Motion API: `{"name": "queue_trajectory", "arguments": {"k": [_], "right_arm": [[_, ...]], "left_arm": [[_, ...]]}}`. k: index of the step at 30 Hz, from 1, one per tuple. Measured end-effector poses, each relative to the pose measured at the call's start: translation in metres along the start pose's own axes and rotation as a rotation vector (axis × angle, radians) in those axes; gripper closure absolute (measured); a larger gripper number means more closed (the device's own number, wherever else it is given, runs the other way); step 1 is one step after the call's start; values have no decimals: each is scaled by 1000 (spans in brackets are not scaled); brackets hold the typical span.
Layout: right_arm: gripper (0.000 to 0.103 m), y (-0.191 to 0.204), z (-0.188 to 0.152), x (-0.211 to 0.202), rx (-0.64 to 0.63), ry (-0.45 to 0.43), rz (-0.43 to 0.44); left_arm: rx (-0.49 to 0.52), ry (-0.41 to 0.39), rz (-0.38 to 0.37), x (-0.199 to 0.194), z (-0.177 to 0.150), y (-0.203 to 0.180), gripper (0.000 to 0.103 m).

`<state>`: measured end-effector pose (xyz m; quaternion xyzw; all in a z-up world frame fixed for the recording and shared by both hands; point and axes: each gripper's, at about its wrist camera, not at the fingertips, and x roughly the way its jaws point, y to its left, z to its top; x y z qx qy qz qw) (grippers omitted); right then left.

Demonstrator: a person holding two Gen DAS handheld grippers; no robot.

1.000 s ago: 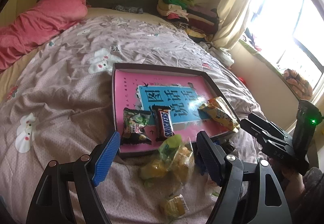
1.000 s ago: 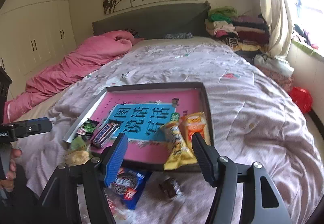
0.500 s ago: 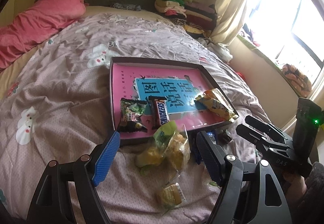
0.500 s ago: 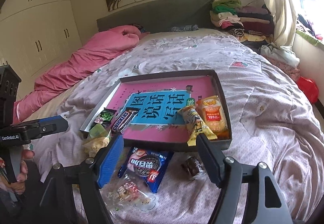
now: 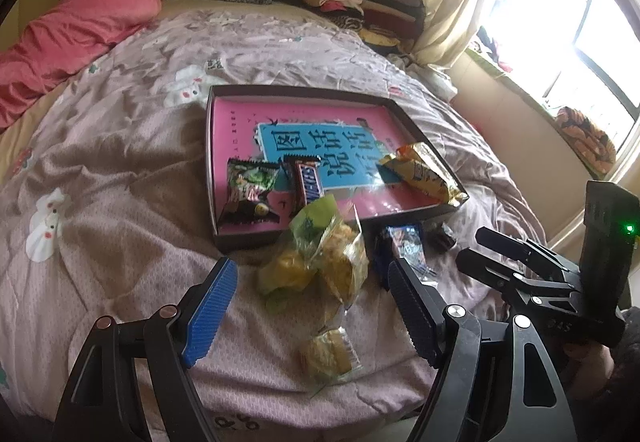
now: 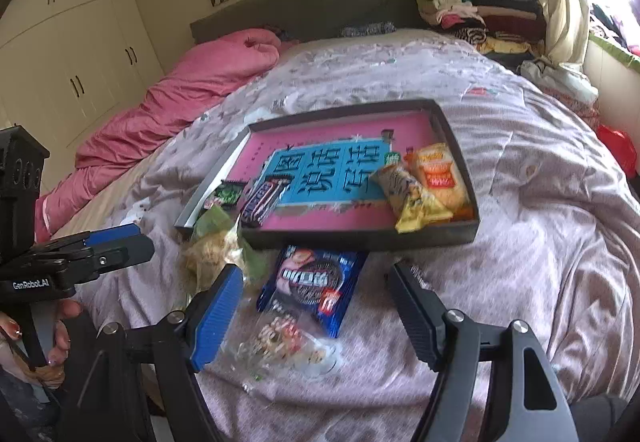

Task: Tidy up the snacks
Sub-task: 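Withdraw both open tools from the tray toward the remaining snacks, then grasp the clear candy bag with right tool while left grasps green-wrapped cake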

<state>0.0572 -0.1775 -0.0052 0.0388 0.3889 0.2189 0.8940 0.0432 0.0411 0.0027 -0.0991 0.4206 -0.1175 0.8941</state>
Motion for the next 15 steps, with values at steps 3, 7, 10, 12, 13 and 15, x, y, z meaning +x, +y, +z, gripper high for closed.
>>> {"name": "queue_trajectory", "arguments": {"k": [3, 7, 10, 12, 13, 15], "right_arm": [[28, 1, -4, 2, 9, 22, 8], [28, 2, -7, 4, 13, 44, 11], [28, 3, -9, 6, 21, 61, 20], [28, 4, -11, 7, 26, 75, 26], [28, 4, -12, 7, 29, 81, 29], [28, 5, -15, 9, 39, 98, 36]], "left_arm": [[7, 13, 4, 1, -3, -2, 24], [14, 37, 3, 3, -8, -5, 24], [23, 65, 6, 7, -12, -9, 24], [34, 98, 16, 12, -15, -12, 24], [36, 109, 17, 14, -16, -12, 24], [34, 133, 16, 18, -19, -12, 24]]}}
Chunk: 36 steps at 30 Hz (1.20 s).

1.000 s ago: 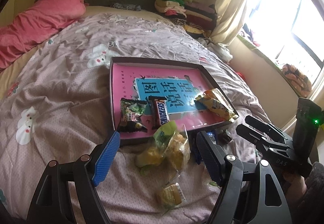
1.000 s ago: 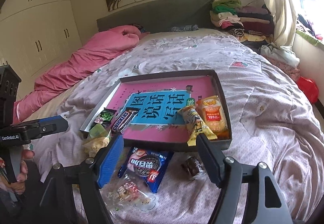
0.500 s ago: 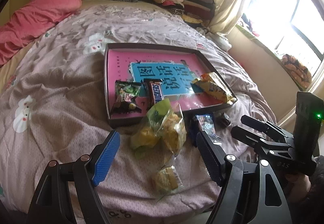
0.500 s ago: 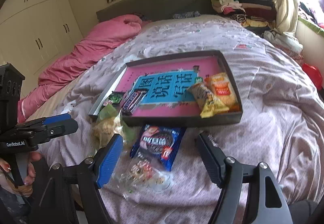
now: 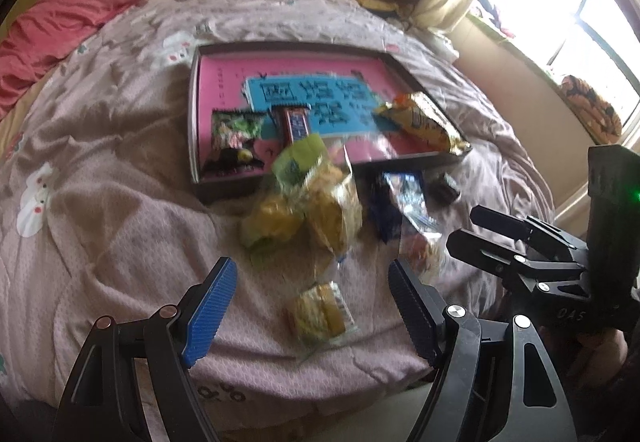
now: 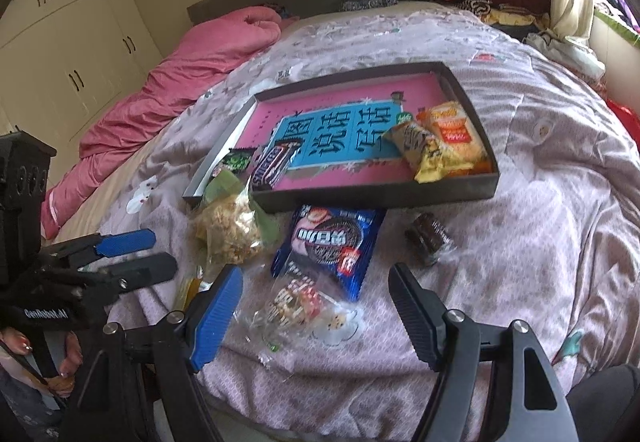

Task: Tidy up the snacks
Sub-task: 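Grasp the clear candy bag with right tool while left grasps green-wrapped cake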

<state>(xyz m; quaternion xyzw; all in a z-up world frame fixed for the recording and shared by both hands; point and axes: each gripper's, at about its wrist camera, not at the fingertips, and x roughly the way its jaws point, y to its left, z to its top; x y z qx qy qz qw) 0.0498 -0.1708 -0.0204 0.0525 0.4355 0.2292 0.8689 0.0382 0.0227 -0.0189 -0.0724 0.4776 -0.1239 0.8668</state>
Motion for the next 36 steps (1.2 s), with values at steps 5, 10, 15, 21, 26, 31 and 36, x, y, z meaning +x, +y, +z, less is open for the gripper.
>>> {"name": "queue_trajectory", "arguments": {"k": [5, 10, 15, 21, 26, 31, 36], "right_arm": [[28, -1, -6, 5, 19, 38, 10], [28, -3, -10, 12, 44, 80, 29], [28, -8, -16, 23, 83, 136, 53], [28, -9, -17, 33, 122, 164, 90], [37, -7, -16, 41, 126, 172, 120], [55, -2, -16, 46, 107, 175, 133], [60, 3, -15, 44, 75, 166, 157]], "left_arm": [[-10, 41, -1, 8, -3, 0, 24], [-37, 112, -6, 24, -11, 6, 24], [-37, 123, 7, 31, -15, 6, 24], [-33, 121, 0, 33, -16, 6, 24], [-22, 117, 0, 37, -16, 2, 25], [-13, 122, 1, 42, -16, -2, 33], [-21, 130, -27, 45, -16, -1, 53]]}}
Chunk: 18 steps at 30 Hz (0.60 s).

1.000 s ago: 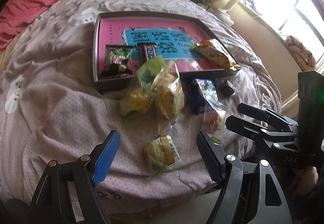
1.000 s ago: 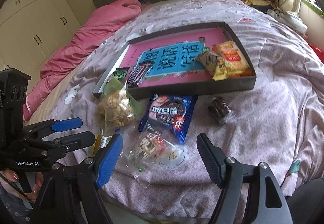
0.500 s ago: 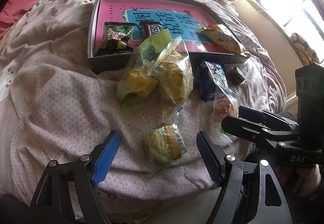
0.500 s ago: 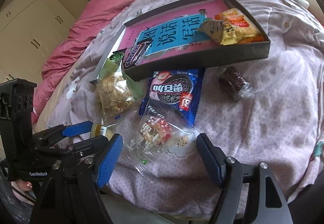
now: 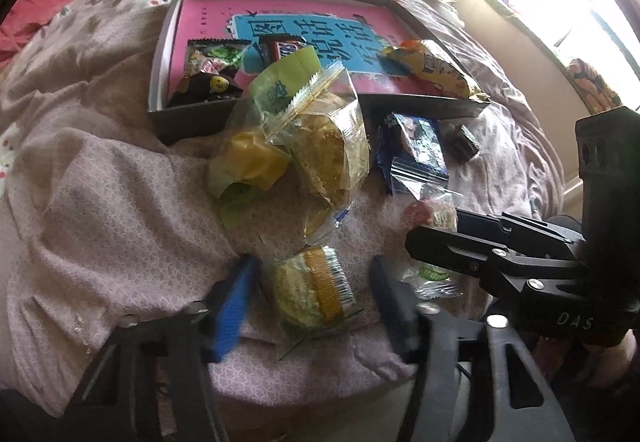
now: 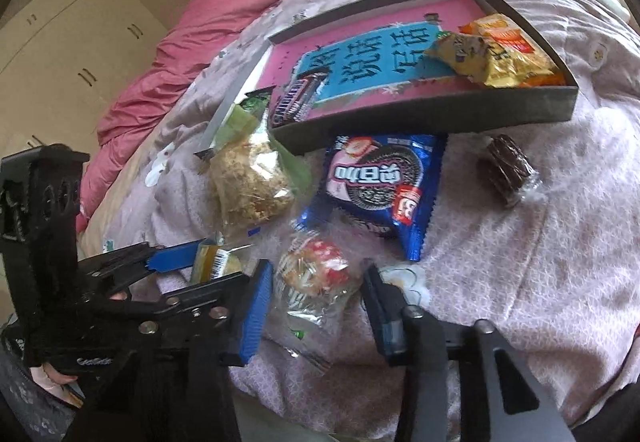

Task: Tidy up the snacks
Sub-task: 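Grasp the clear candy bag with right tool while left grasps green-wrapped cake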

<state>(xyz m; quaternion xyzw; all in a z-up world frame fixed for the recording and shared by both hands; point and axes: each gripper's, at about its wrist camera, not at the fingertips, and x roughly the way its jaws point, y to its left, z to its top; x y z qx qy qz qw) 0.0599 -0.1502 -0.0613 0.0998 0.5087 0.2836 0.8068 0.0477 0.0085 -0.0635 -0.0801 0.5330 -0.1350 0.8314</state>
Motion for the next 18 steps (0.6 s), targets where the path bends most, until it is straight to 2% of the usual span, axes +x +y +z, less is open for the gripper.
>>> {"name": "queue_trajectory", "arguments": {"k": [2, 9, 18], "right_arm": [[60, 3, 1, -2, -14, -6, 5], [60, 17, 4, -15, -84, -75, 4], [60, 13, 11, -34, -86, -167, -7]], "left_arm": [[-11, 8, -9, 2, 0, 3, 61], [2, -3, -17, -6, 0, 2, 62], [-14, -145, 4, -48, 11, 11, 63]]}}
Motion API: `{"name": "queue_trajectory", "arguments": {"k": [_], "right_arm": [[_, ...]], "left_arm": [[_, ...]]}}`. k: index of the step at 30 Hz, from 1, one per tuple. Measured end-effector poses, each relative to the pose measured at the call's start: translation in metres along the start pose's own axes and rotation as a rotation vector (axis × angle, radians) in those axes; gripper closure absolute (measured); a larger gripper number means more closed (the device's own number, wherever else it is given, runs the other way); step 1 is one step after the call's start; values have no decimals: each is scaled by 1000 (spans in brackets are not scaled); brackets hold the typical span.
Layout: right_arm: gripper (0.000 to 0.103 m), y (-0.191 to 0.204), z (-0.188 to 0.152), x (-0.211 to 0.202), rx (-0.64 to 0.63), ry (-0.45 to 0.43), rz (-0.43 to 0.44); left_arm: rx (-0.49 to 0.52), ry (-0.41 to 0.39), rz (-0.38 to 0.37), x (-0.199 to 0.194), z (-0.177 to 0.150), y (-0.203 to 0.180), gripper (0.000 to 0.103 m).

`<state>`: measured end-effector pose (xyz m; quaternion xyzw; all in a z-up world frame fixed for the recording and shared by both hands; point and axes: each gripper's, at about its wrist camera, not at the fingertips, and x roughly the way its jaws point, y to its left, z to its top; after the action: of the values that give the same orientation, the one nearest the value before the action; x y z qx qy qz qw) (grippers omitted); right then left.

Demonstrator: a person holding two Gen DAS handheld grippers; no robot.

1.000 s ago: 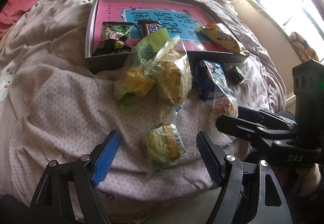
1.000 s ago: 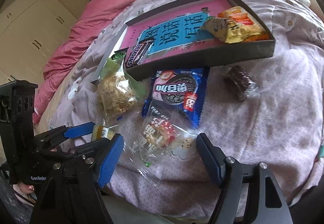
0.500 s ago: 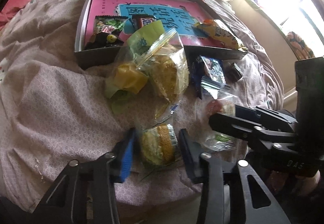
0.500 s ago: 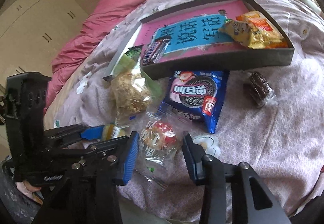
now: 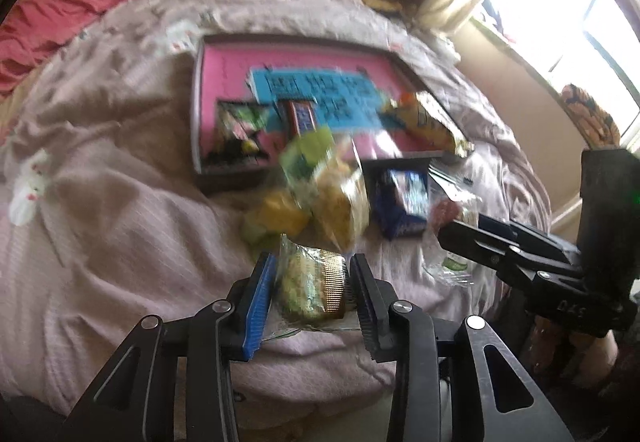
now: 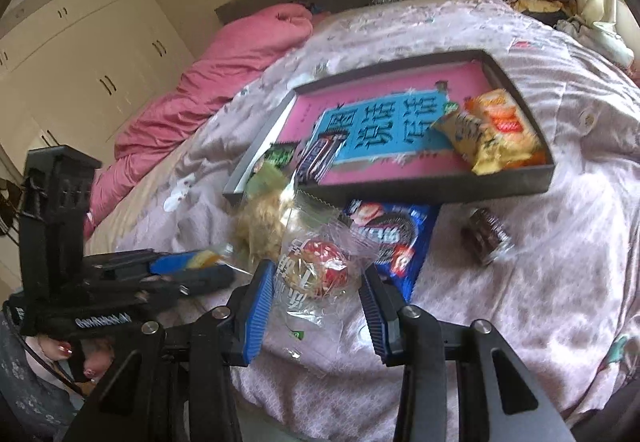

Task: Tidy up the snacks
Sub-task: 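Grasp the clear candy bag with right tool while left grasps green-wrapped cake, then carry the candy bag over the tray with right tool while left carries the cake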

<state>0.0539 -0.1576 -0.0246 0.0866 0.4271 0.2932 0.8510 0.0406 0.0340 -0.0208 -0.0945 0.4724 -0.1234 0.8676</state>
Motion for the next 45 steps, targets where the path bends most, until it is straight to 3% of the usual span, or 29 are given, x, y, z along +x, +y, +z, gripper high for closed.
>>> {"name": "queue_trajectory", "arguments": {"k": [12, 34, 45], "right_arm": [[60, -10, 12, -13, -13, -86, -41], [60, -63, 42, -32, 55, -230, -212], [60, -89, 53, -22, 95, -234, -259]], "left_arm": [[-31, -134, 26, -23, 14, 13, 63], [-54, -217, 45, -19, 38, 19, 63], [-57, -226, 65, -4, 50, 23, 63]]}}
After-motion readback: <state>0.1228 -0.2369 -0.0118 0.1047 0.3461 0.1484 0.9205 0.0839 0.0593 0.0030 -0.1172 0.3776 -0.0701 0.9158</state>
